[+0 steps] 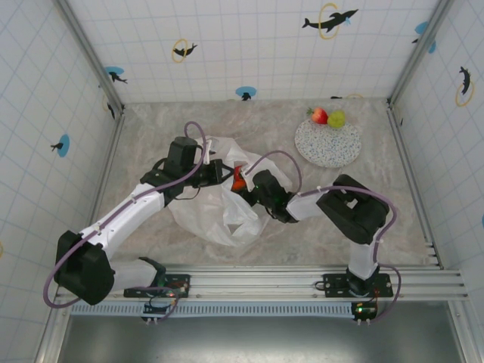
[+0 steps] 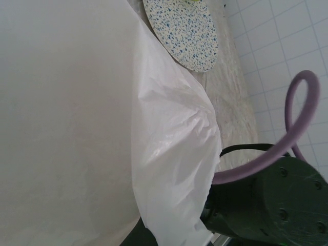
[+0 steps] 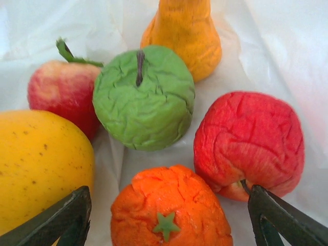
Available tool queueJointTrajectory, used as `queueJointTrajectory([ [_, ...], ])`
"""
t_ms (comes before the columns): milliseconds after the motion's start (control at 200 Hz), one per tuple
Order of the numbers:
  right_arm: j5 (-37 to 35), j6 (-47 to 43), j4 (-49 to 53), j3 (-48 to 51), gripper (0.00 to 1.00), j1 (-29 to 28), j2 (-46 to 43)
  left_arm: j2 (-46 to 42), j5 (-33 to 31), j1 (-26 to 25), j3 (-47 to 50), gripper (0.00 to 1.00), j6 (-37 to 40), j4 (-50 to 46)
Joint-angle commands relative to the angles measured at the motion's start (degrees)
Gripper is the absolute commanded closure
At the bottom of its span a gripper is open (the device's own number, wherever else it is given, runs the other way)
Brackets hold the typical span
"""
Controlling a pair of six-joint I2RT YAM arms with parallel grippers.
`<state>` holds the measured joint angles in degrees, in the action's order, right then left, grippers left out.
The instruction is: Place the fruits into the plastic bag
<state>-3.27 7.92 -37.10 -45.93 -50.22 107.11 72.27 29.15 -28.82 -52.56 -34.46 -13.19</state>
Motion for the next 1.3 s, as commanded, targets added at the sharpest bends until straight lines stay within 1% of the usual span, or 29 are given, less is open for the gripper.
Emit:
queueJointTrajectory([
  [0,-0.5,0.2,1.0,2.2,0.17,-0.3,-5.6,0.3,1.0,0.4,-1.6,1.00,1.1,1.0],
  [135,0.5,-0.5,4.8,4.9,0.14,-0.2,-10.5,0.2,0.5,0.4,-1.6,1.00,1.1,1.0],
  [285,1.6,-2.1,10.0,8.3,0.14,-0.1,-16.5,0.1,-0.7,0.3,-1.5,1.00,1.2,1.0],
  [430,5.1,-5.1,18.0,10.5,0.16,0.6,-23.8,0.1,-2.2,0.3,-1.2,1.00,1.4,0.9],
  [656,13.6,-9.7,36.4,8.1,0.18,3.4,-34.4,-0.1,-3.8,0.3,-0.5,1.00,1.4,1.2],
  [846,18.4,-11.3,47.4,3.3,0.19,6.3,-41.3,-0.7,-4.4,0.4,0.3,1.00,0.7,2.2],
  [941,18.8,-10.6,49.0,1.4,0.18,7.9,-44.5,-0.7,-4.3,0.3,0.5,1.00,0.4,2.5],
  [1046,18.3,-8.7,48.6,-0.1,0.17,10.5,-47.0,-0.7,-4.2,0.4,0.9,1.00,-0.1,2.9],
  [1206,16.4,-4.0,47.3,-2.1,0.15,15.8,-47.8,-1.0,-3.5,0.3,1.3,1.00,-1.2,3.3],
  [1291,14.3,-0.7,45.9,-2.8,0.13,18.2,-47.8,-1.3,-3.9,0.3,1.5,1.00,-1.4,3.2],
])
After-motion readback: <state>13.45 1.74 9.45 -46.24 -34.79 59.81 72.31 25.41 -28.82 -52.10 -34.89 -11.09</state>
